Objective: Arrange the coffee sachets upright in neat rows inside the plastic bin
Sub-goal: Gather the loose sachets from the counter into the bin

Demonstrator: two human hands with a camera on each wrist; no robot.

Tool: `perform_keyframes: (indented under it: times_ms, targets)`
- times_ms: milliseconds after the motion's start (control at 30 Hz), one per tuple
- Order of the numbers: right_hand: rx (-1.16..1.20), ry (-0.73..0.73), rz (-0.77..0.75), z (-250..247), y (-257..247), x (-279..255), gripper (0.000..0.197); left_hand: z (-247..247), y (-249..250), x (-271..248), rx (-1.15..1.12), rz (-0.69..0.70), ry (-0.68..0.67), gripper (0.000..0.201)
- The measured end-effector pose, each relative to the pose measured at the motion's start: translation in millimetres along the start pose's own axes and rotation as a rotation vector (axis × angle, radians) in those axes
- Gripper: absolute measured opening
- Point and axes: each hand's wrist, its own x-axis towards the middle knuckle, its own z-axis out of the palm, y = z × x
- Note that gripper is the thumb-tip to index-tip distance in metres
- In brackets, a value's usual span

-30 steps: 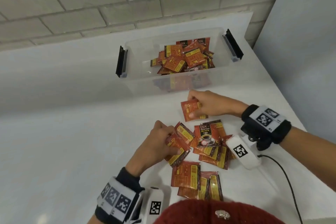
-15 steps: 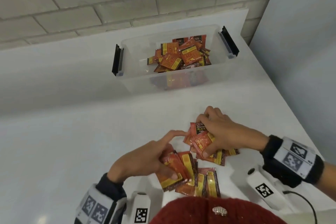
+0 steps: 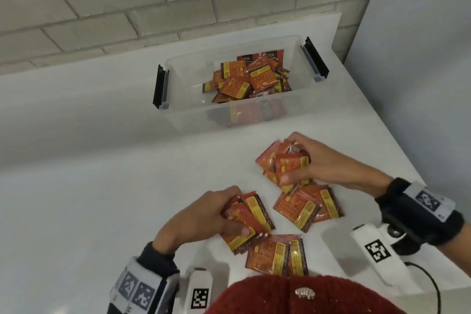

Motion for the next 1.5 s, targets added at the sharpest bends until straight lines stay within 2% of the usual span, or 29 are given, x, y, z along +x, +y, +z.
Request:
perform_keyframes:
  times_ms: [67,167,233,400,500,567,767,933,1067,1167,1300,1367,1433,1500]
  targets:
    - [0.127,0.024,0.013,-18.5,-3.2,-6.8,0.059,-9.0,1.7,0.9,-0.033,-0.006,0.034,0.036]
    - [0.061,-0.048,0.048,-43.2,2.1,-25.0,0.063,-16.9,9.0,4.5,-0.138,-0.026,0.022,0.036]
    - [-0.02,-0.074,0.099,-51.3,14.6,-40.0,0.064,-17.3,17.0,11.3,-0.127,-0.009,0.005,0.034]
    - [-0.236,-0.025,0.168,-37.3,45.4,-64.4,0.066,-2.8,41.8,48.4,0.047,0.109,-0.039,0.034]
    - [-0.207,-0.007,0.158,-19.4,58.7,-65.6,0.076,11.8,54.4,73.2,0.23,0.184,-0.114,0.041]
    - [-0.19,-0.005,0.157,-11.4,62.7,-62.8,0.086,18.9,57.6,84.7,0.317,0.183,-0.156,0.046]
    - [-0.41,0.044,0.123,-1.0,54.7,-45.2,0.069,16.4,54.2,88.6,0.26,0.169,-0.137,0.045]
    - [-0.304,0.029,0.129,4.9,45.5,-31.6,0.057,12.3,45.8,85.2,0.194,0.188,-0.113,0.042]
    - [-0.203,-0.048,0.153,-3.2,39.3,-26.8,0.057,6.6,39.7,81.7,0.112,0.195,-0.091,0.036]
    - [-0.147,-0.075,0.127,-21.9,24.6,-21.2,0.054,-7.9,45.5,80.3,0.032,0.208,-0.037,0.025]
    - [-0.039,-0.038,0.041,-59.6,-18.2,-8.4,0.05,-56.4,71.5,81.3,-0.069,0.237,0.06,0.021]
    - [0.024,0.04,-0.032,-77.7,-43.3,2.0,0.049,-83.7,86.7,84.1,-0.157,0.231,0.143,0.026]
    - [0.065,0.155,-0.108,-95.0,-66.3,18.9,0.05,-111.2,98.2,93.2,-0.257,0.225,0.281,0.033]
    - [0.099,0.245,-0.148,-109.9,-82.0,42.3,0.053,-135.6,103.0,107.6,-0.364,0.22,0.388,0.032]
